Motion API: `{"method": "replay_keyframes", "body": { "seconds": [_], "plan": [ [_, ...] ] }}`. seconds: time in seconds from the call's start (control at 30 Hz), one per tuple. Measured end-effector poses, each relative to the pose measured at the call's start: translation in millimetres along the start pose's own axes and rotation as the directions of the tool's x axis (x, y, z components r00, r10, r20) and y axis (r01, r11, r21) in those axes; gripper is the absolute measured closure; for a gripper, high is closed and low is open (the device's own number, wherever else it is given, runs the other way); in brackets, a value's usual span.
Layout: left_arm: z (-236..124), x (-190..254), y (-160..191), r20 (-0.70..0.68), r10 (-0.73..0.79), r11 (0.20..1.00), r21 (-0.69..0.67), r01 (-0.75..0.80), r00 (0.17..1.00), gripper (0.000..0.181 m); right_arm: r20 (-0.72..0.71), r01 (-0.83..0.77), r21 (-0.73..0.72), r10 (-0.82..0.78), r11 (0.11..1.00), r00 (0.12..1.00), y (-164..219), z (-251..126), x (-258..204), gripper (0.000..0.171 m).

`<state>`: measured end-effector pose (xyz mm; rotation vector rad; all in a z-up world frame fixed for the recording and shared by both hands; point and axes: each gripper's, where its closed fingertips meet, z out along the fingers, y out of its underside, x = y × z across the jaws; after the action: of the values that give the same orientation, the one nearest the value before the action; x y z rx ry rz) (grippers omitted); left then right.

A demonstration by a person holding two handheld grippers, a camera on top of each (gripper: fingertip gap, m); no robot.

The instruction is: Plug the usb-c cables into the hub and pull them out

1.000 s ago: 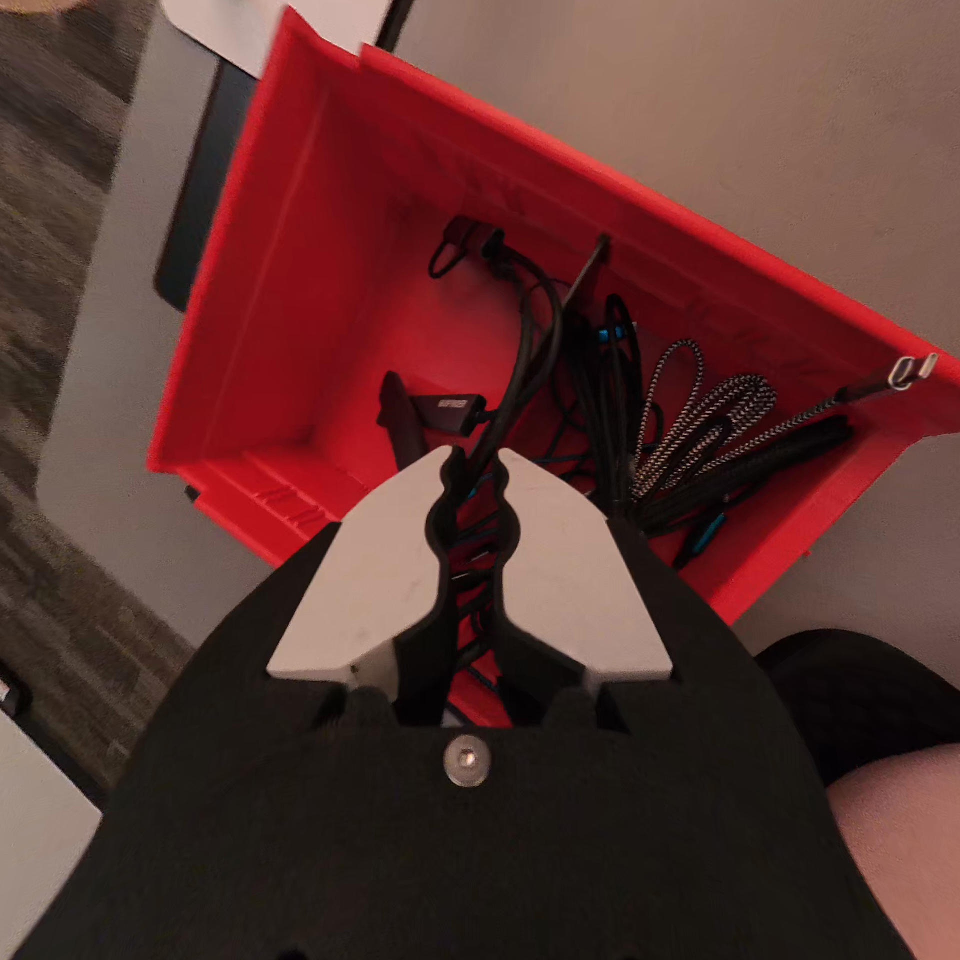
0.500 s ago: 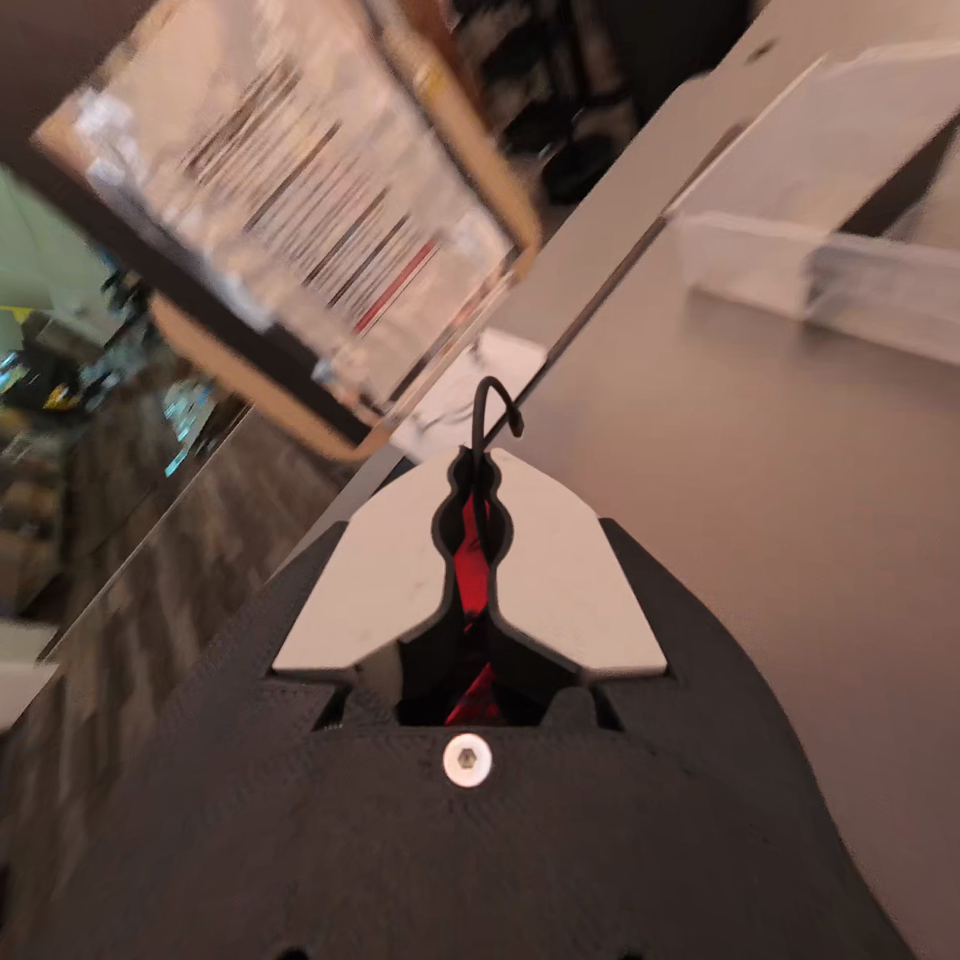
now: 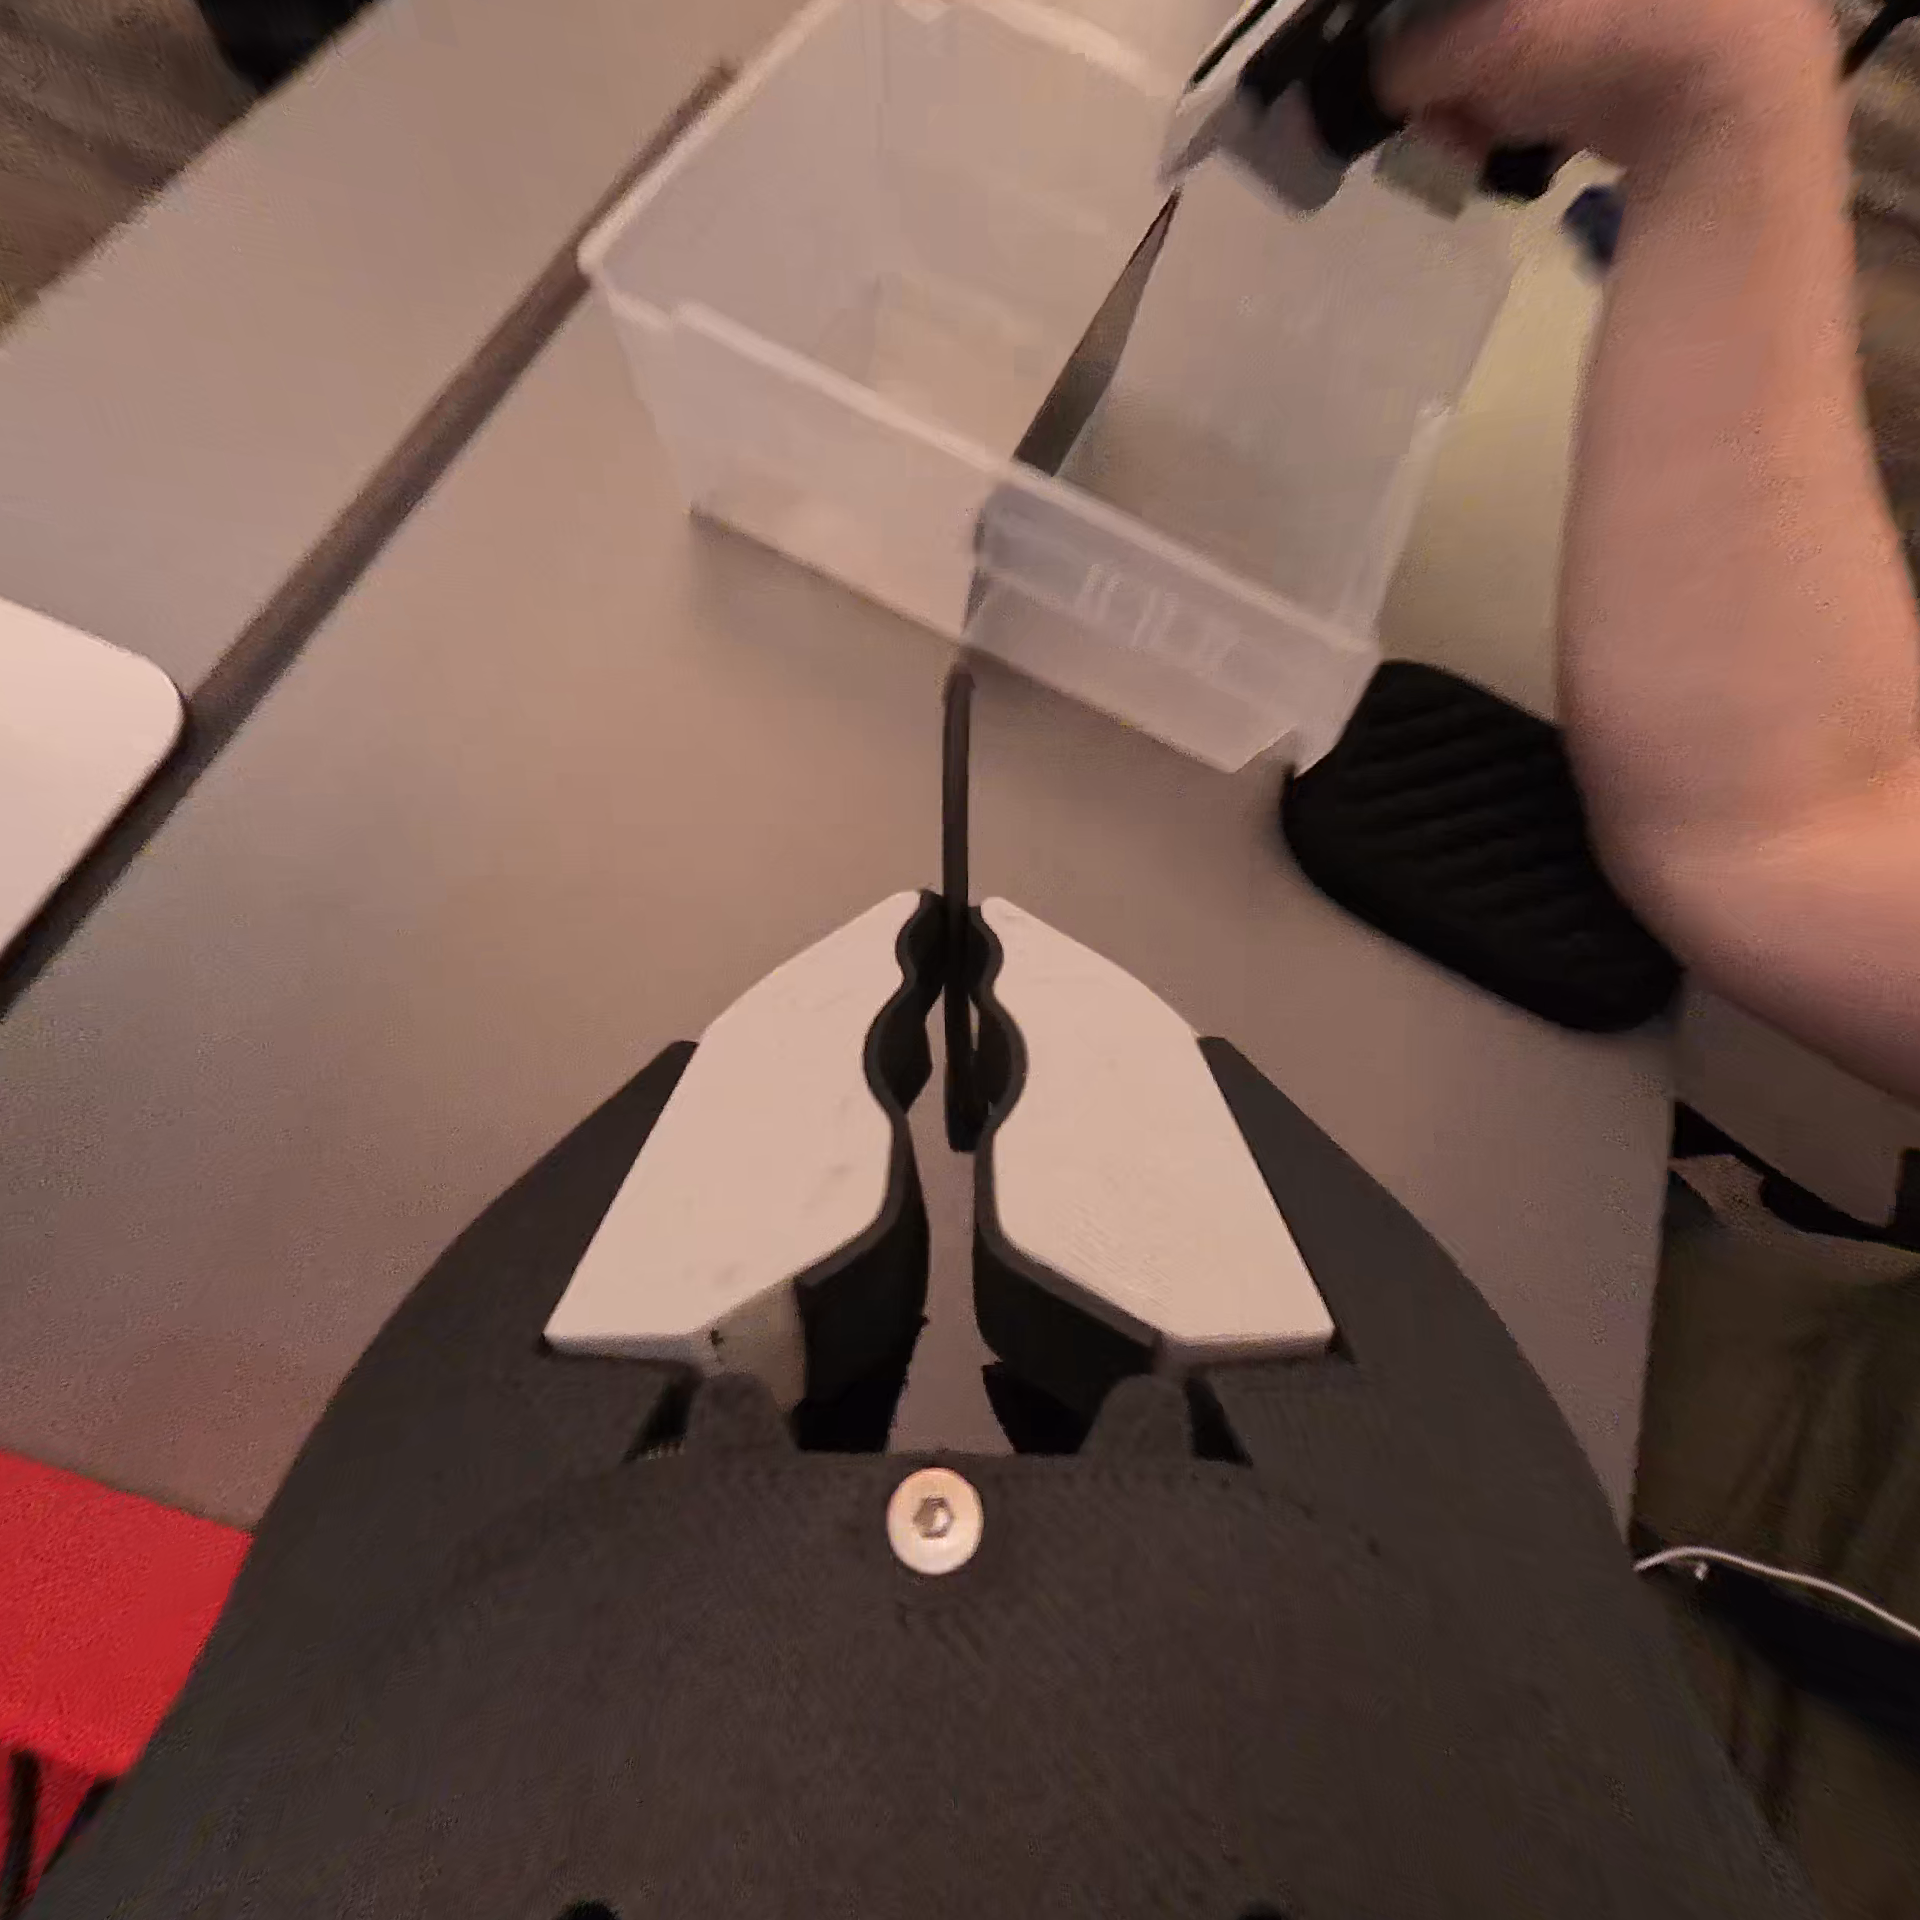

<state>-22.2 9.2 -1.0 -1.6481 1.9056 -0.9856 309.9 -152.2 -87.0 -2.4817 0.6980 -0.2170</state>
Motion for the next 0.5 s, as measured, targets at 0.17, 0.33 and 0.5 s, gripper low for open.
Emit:
{"method": "replay_keyframes", "body": {
  "seconds": [0.17,0.33,0.5],
  "plan": [
    [22.8,-28.1,3.4,-0.023,-0.197,0.978,0.059,0.198,0.980,0.179,-0.103,0.032,0.193,-0.012,0.981,0.995,-36.4,-28.7,8.7,0.144],
    [23.2,-66.1,16.6,0.066,-0.292,0.955,0.070,0.288,0.954,0.179,-0.167,0.297,0.570,-0.245,0.767,0.955,-104.9,-113.7,-60.4,0.136],
    [32.1,-94.6,66.4,0.313,-0.180,0.947,-0.201,0.251,0.932,0.178,-0.083,0.403,0.856,-0.684,0.324,0.725,-112.7,-177.7,-215.5,0.138]
  ]
}}
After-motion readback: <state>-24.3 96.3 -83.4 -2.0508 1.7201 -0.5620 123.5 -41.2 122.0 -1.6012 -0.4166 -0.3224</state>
